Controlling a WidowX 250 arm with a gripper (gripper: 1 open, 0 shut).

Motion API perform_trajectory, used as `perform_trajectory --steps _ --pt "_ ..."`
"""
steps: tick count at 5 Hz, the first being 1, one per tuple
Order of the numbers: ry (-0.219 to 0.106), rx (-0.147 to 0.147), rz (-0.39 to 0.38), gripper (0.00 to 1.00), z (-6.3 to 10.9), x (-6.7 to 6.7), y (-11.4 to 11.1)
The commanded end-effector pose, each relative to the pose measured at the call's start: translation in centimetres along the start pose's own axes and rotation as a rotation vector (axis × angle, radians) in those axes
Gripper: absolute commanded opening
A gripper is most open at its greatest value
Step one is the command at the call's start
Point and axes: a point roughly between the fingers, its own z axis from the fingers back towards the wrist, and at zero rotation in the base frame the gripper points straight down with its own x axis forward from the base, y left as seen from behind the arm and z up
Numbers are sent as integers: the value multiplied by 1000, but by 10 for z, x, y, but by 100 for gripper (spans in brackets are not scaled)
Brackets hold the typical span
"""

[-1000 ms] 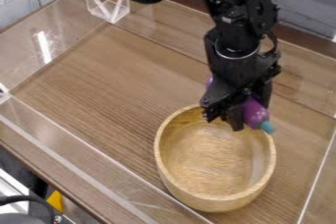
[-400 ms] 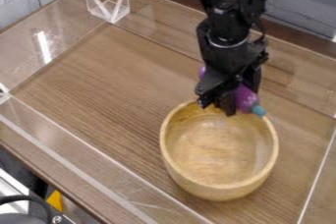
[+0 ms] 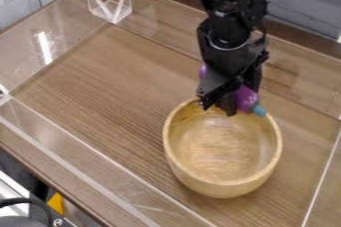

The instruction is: Remove the purple eggplant from inside the brown bowl and put it on the table

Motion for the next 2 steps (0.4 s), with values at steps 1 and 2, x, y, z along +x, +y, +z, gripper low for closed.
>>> perform_trajectory --steps 1,2 --pt "-17 -14 1 0 3 -11 -5" --pt "-33 -5 8 0 4 -20 -5"
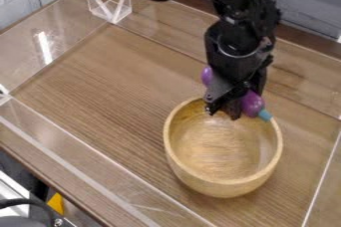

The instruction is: Remove the purple eggplant from inside the brown bowl and put it on the table

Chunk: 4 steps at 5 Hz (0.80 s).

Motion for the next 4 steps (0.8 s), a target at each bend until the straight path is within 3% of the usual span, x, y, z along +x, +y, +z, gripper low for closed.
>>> perform_trajectory --steps 1,2,4 --pt "-14 -18 -18 0 15 6 -4" --pt "-29 -9 -35 0 22 14 -1" --pt "-50 7 -66 0 13 -7 -5"
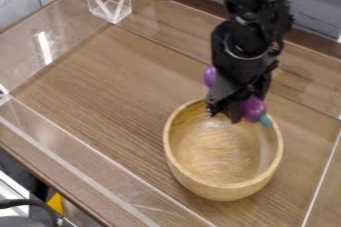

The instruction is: Remove the purple eggplant from inside the brown bowl and put it on the table

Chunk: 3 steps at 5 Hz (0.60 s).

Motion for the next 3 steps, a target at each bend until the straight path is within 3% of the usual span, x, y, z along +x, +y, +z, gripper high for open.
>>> perform_trajectory --steps 1,3 --pt "-22 -39 -1 0 20 -2 -15" --pt "-39 -32 -13 0 29 -5 -21"
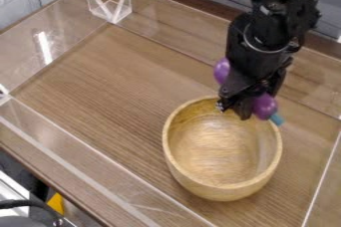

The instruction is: Remove the purple eggplant from inside the brown bowl and put it on the table

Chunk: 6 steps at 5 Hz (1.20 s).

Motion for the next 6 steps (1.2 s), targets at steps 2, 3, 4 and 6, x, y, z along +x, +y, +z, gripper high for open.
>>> perform_trajectory --steps 2,3,4,6 --pt "-17 -56 -10 0 19 6 -8" --pt "-21 -47 3 0 19 13 -4" --pt "-21 -63 -48 0 32 13 -7" --pt "-24 -109 -103 0 60 21 -17"
